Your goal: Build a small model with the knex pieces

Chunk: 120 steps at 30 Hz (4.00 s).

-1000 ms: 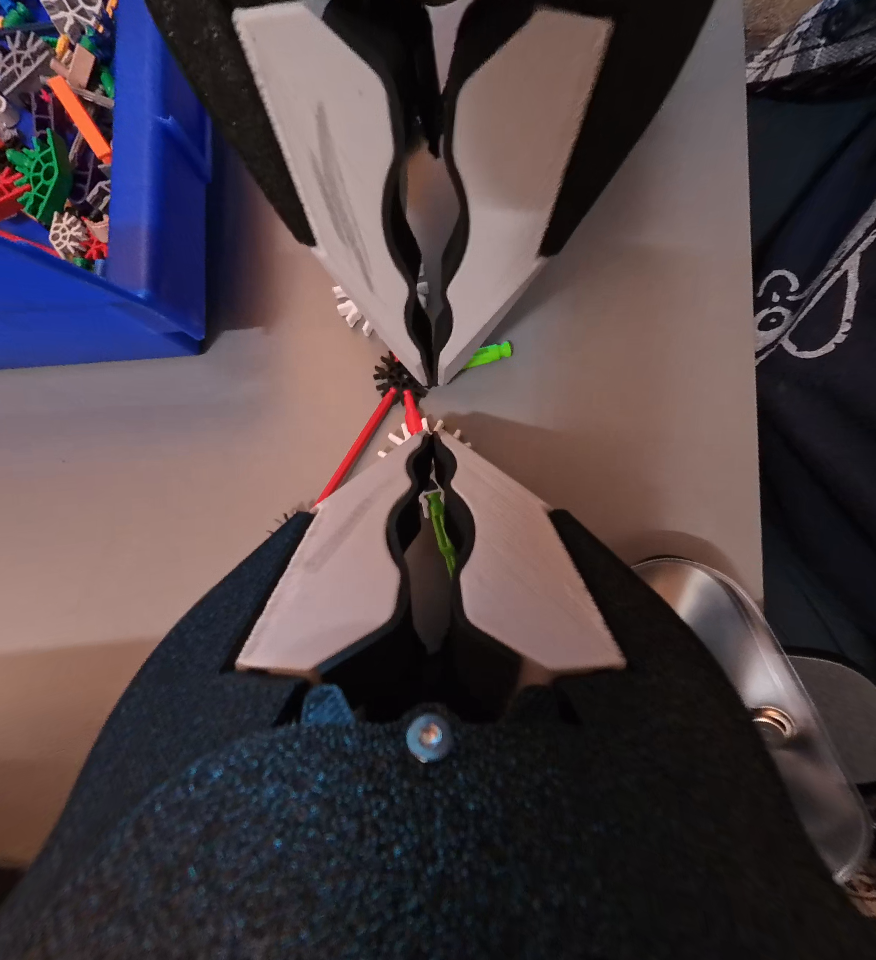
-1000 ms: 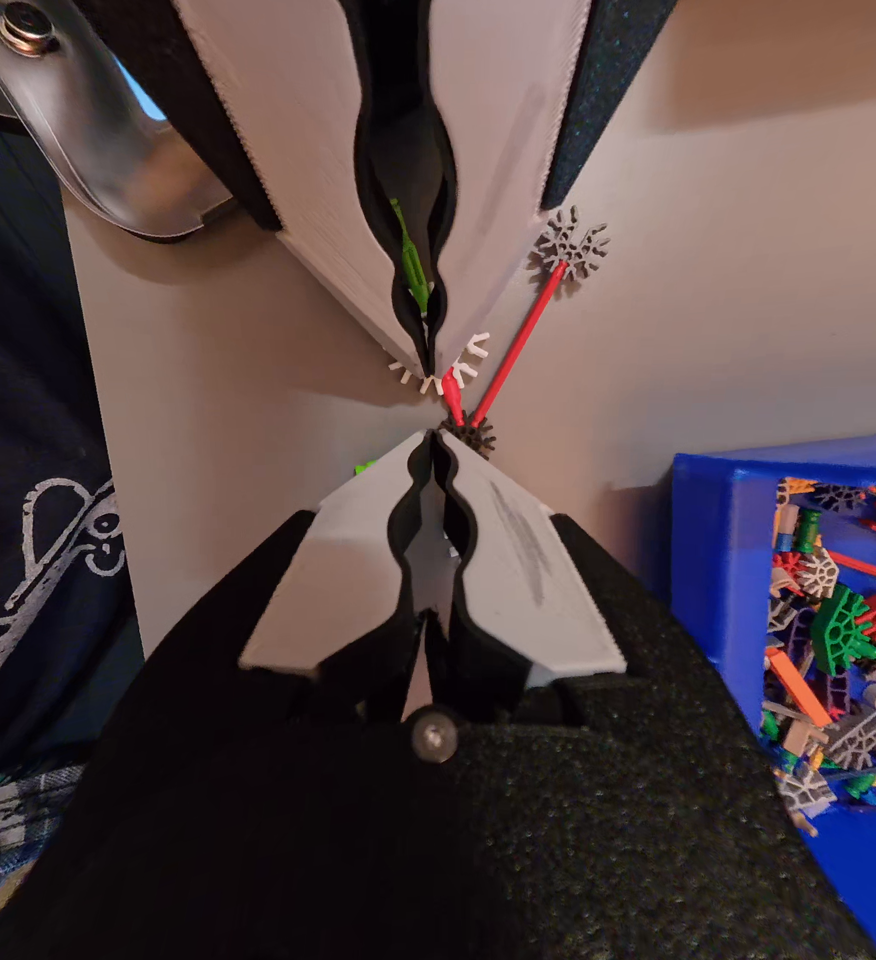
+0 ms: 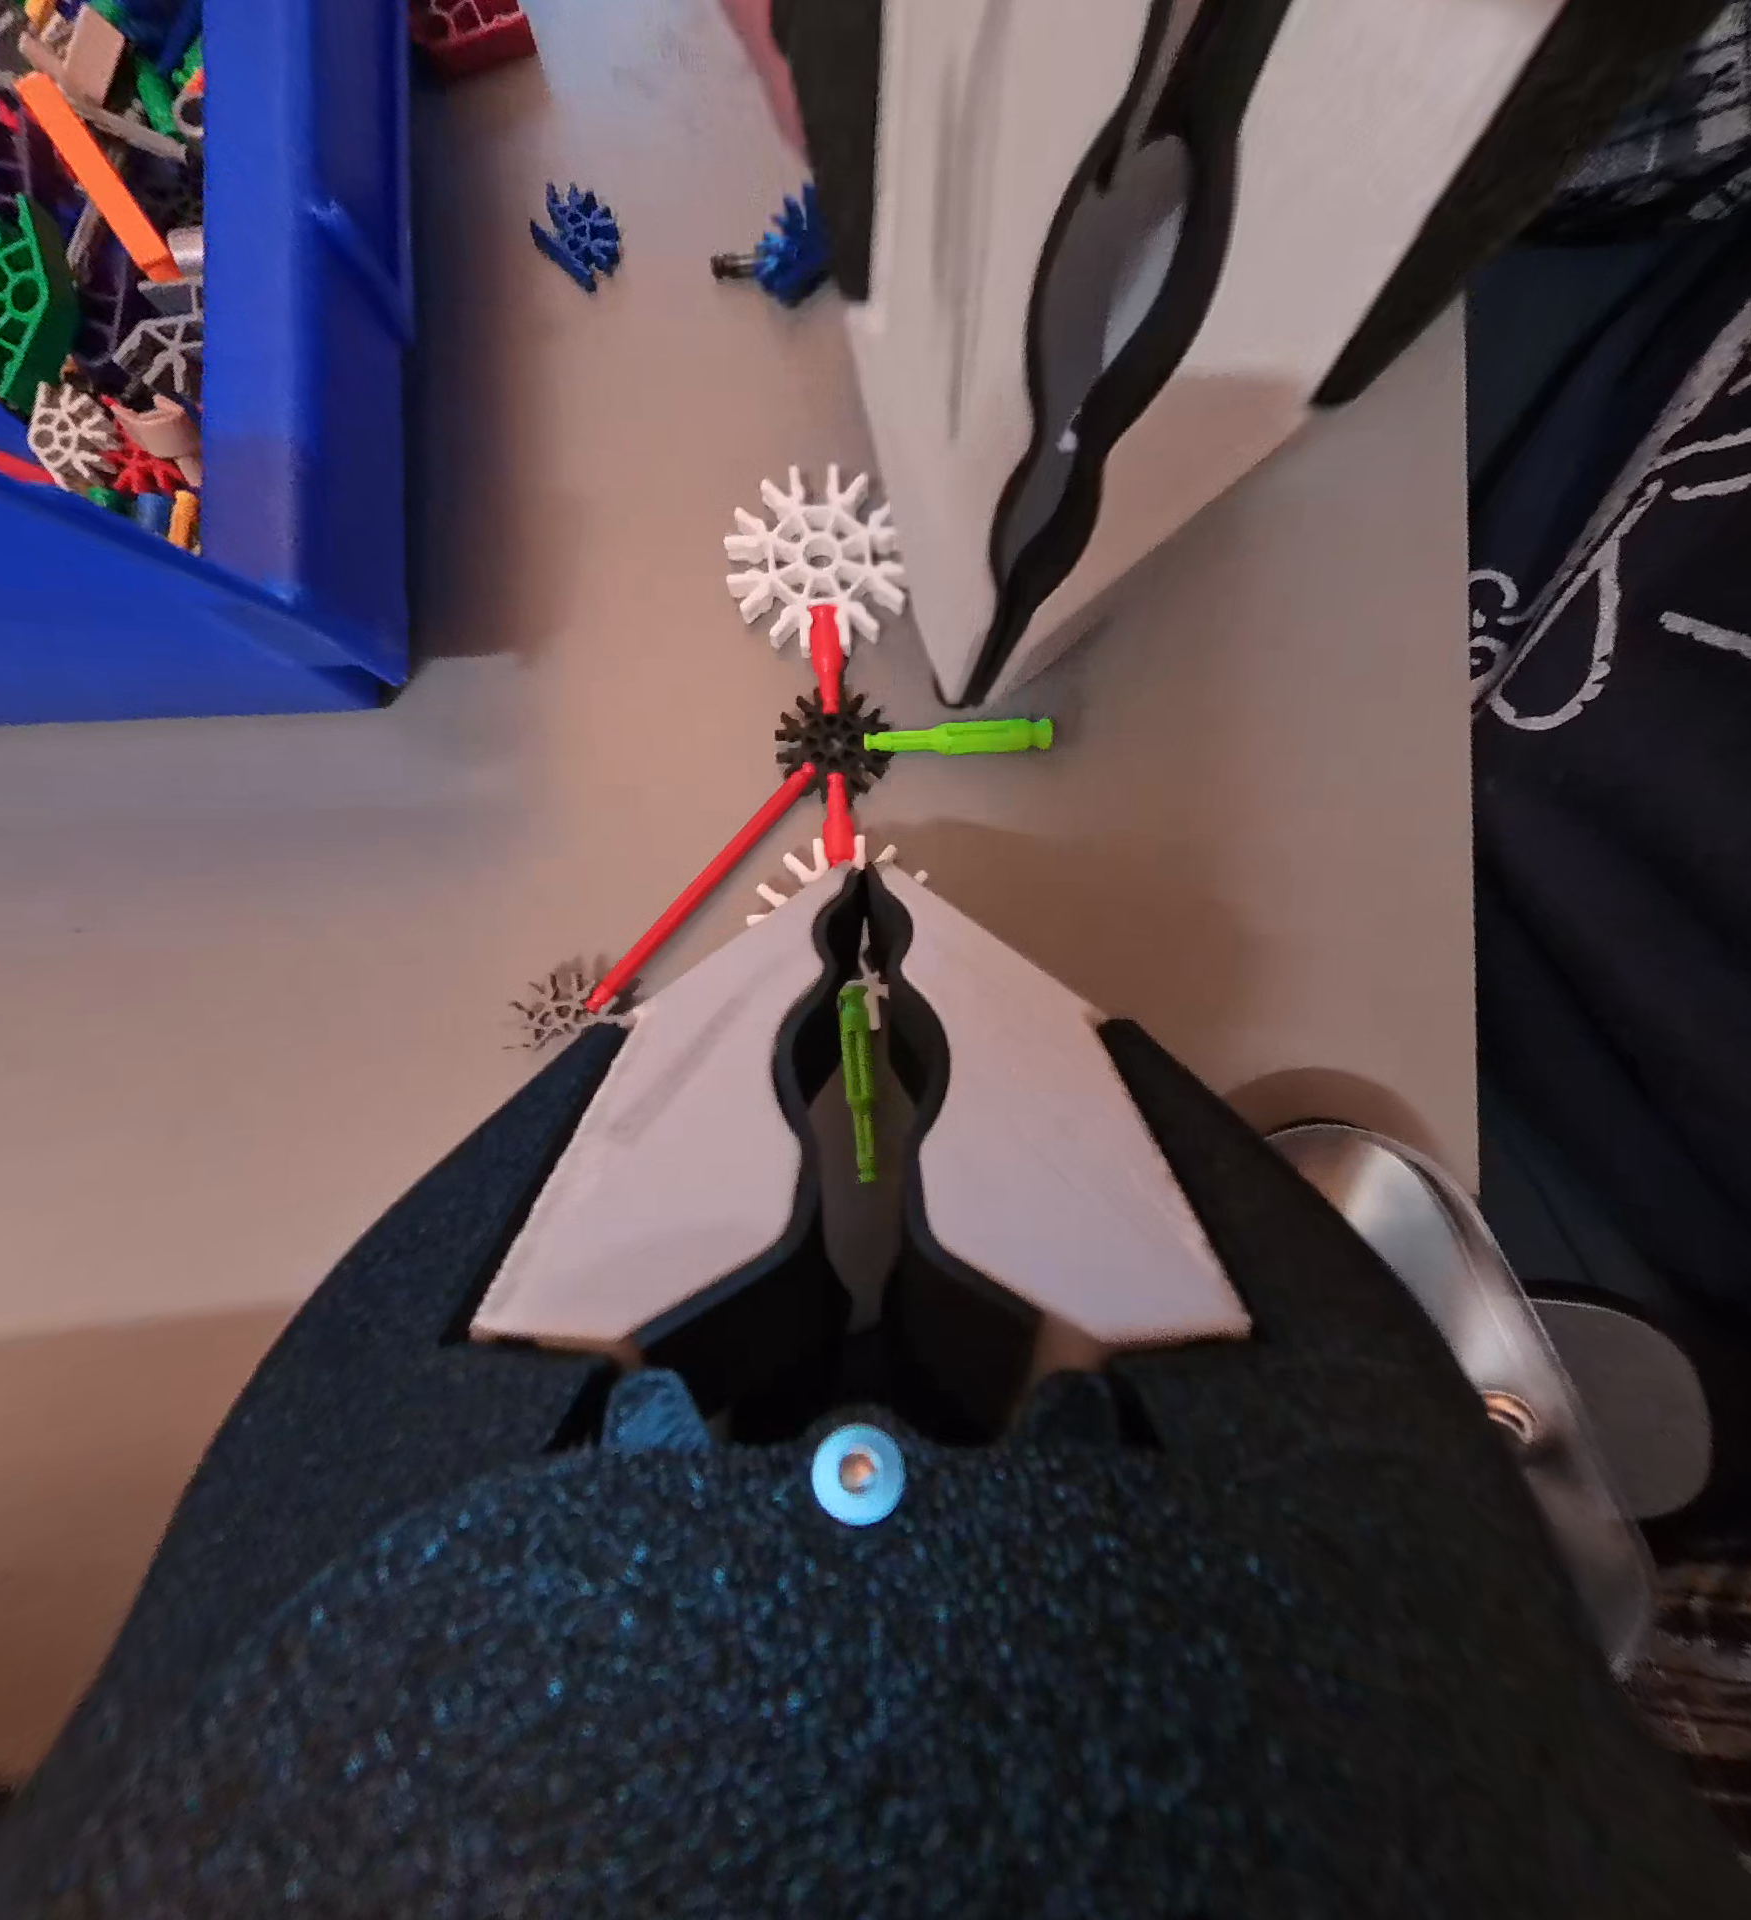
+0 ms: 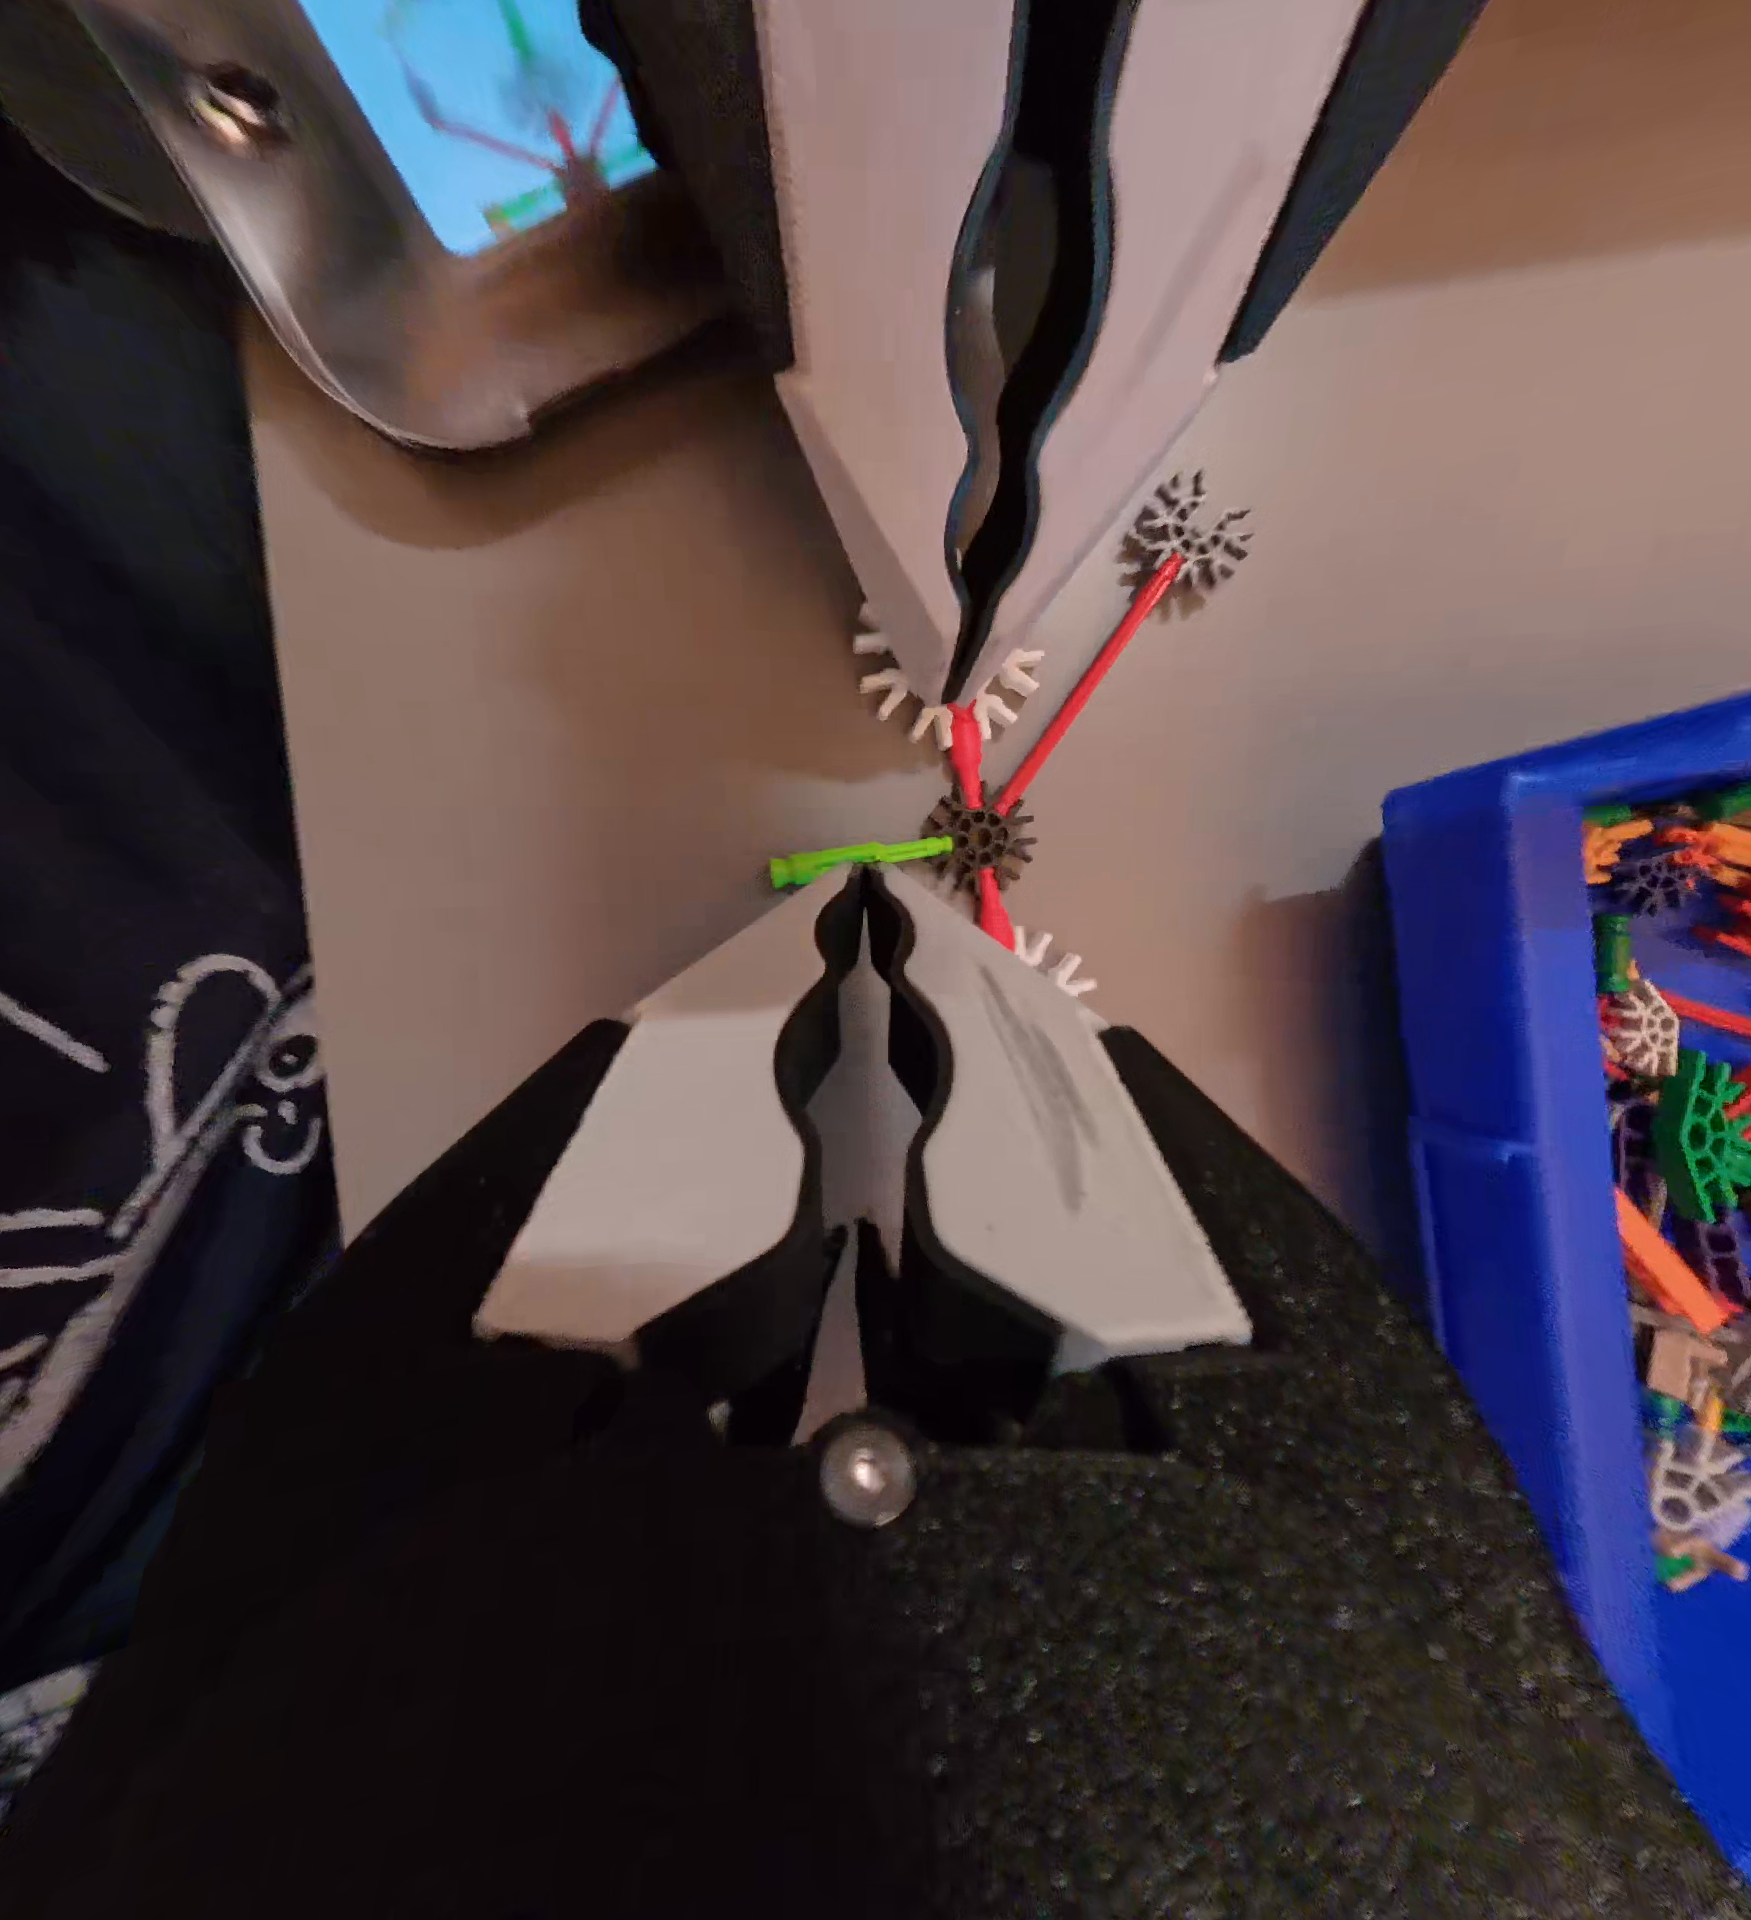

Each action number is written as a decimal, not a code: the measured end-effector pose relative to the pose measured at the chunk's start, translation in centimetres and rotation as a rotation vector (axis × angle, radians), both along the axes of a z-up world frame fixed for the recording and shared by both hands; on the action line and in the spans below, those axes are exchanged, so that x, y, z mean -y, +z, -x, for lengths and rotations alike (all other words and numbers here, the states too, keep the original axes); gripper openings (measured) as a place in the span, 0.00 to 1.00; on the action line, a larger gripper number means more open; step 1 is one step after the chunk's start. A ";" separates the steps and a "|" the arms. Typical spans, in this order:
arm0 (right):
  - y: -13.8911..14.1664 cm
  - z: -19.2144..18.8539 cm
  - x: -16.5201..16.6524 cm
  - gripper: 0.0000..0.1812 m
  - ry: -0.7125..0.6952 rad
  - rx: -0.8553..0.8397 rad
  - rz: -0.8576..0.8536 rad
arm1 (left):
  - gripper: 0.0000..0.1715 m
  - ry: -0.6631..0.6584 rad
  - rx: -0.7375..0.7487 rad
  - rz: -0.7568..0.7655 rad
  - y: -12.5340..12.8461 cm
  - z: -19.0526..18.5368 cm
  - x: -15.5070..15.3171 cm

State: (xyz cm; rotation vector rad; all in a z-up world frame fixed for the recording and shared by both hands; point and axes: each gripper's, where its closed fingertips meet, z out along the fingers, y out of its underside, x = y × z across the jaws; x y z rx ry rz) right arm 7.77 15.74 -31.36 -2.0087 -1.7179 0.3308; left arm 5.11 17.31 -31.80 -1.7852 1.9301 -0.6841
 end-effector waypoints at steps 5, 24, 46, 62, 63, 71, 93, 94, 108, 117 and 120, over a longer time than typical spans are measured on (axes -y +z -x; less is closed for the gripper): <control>2.9 -1.5 0.1 0.00 -0.100 -0.201 -0.074 | 0.02 0.029 0.068 0.007 2.8 -0.2 -0.9; 5.3 -3.8 -0.4 0.02 -0.203 -0.621 -0.382 | 0.05 -0.093 -0.041 -0.330 11.3 -8.9 -11.7; 7.3 -4.9 -0.5 0.02 -0.218 -0.699 -0.542 | 0.35 -0.329 -0.428 -0.272 1.3 -14.9 -18.3; 7.8 -5.0 0.1 0.02 -0.194 -0.736 -0.545 | 0.15 -0.784 -0.196 -0.379 6.5 -29.4 -7.3; 7.8 -5.0 0.1 0.02 -0.191 -0.738 -0.544 | 0.14 -0.808 -0.230 -0.380 5.8 -29.7 -7.2; 8.6 -5.5 0.3 0.02 -0.194 -0.809 -0.500 | 0.09 -0.969 -0.337 -0.321 2.6 -30.3 -6.3; 9.6 -6.1 0.4 0.02 -0.202 -0.888 -0.472 | 0.04 -1.140 -0.505 -0.283 -0.4 -30.3 -6.8; 9.6 -6.2 0.5 0.02 -0.202 -0.890 -0.473 | 0.02 -1.143 -0.491 -0.288 -0.3 -30.3 -6.7; 9.7 -6.3 0.4 0.02 -0.206 -0.897 -0.473 | 0.00 -1.094 -0.442 -0.292 1.1 -30.9 -7.5; 9.7 -6.3 0.5 0.02 -0.204 -0.898 -0.472 | 0.04 -1.090 -0.445 -0.304 0.3 -30.8 -7.5; 9.7 -6.3 0.5 0.02 -0.201 -0.897 -0.471 | 0.06 -1.106 -0.469 -0.296 -0.3 -30.5 -7.5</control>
